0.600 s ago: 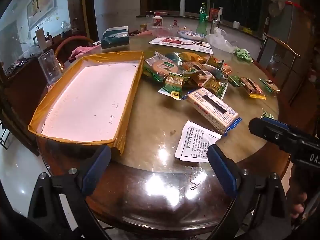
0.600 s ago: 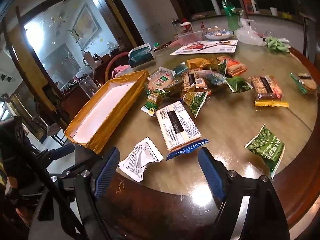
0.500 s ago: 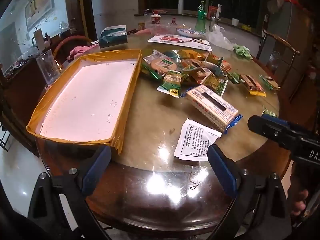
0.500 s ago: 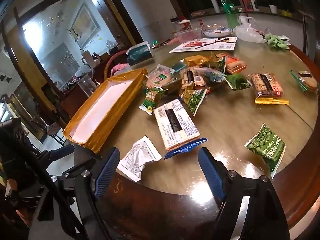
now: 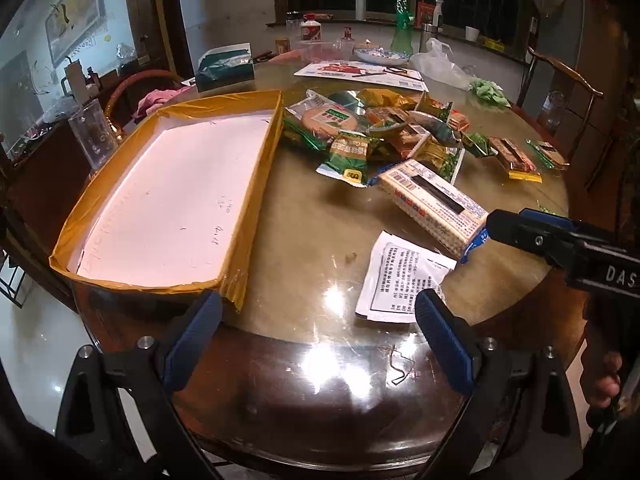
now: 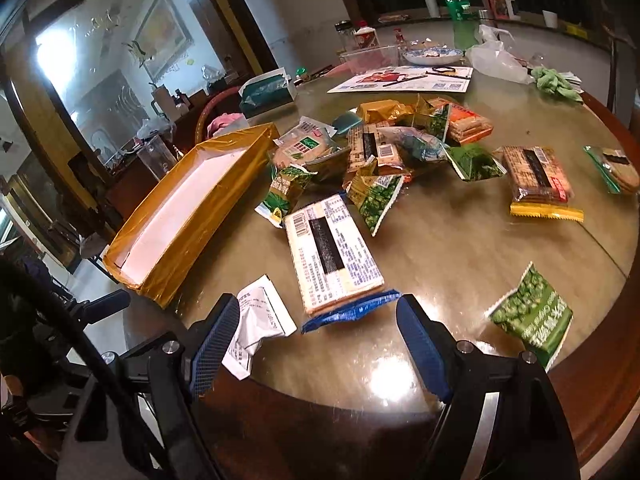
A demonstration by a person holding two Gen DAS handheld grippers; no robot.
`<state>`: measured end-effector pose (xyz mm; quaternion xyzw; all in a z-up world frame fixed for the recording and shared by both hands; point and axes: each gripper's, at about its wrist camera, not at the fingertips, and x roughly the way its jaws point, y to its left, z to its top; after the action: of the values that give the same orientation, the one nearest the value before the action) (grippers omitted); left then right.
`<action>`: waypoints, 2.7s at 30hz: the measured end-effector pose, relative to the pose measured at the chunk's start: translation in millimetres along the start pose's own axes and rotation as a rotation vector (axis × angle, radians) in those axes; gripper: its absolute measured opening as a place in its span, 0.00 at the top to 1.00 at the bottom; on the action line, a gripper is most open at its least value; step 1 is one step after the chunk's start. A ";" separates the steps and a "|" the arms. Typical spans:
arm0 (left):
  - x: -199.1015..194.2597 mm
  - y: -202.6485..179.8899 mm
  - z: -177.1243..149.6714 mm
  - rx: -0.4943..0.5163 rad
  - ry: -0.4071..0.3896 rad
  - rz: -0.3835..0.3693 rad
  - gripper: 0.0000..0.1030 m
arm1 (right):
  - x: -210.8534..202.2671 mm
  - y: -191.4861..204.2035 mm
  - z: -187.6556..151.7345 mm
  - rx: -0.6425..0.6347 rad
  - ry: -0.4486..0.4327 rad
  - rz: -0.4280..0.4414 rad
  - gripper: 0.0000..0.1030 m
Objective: Organize snacks
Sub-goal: 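Grasp the white-and-blue wafer pack with the right gripper while the left grasps the white sachet, then carry the wafer pack and white sachet into the orange tray and release both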
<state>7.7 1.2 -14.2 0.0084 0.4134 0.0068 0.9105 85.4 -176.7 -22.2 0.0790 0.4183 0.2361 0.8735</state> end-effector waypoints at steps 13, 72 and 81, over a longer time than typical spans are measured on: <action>1.0 3.0 3.7 -0.021 -0.009 -0.029 0.06 | 22.3 -3.7 23.7 -0.004 0.042 0.001 0.21; 45.2 -13.5 19.0 0.022 0.086 -0.205 0.56 | 16.1 -10.0 -22.3 -0.093 0.031 -0.176 0.47; -9.2 79.8 50.4 -0.201 -0.074 -0.199 0.55 | 8.2 53.4 1.7 -0.160 -0.095 -0.008 0.47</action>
<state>39.2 80.3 27.6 -0.1236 0.3758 -0.0422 0.9174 72.6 -125.9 -8.8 0.0183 0.3564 0.2615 0.8968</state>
